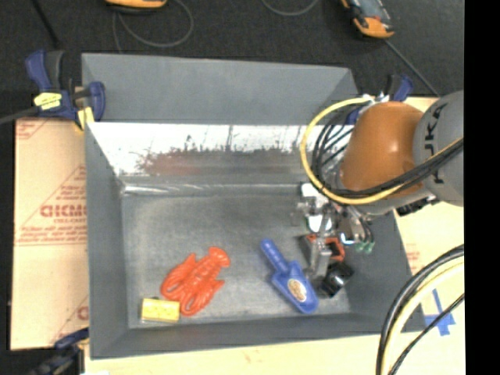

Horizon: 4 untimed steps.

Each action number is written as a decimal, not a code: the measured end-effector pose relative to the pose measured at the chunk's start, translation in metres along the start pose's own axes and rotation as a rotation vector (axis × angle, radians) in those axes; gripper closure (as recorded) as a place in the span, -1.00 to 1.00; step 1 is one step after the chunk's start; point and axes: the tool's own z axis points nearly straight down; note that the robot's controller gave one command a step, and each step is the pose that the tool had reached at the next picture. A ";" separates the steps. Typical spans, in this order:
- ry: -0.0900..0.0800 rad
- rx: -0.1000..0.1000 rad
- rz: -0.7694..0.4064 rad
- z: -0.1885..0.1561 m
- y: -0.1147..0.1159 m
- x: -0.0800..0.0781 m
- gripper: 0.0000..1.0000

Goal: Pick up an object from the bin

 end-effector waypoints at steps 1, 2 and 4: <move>-0.008 0.001 -0.002 -0.005 0.000 -0.002 -1.00; -0.011 -0.002 0.106 0.046 0.008 0.009 -1.00; -0.008 0.000 0.165 0.038 0.021 0.014 -1.00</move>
Offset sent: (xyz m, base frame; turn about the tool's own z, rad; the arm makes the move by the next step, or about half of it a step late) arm -0.0189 0.0146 -0.0817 0.1794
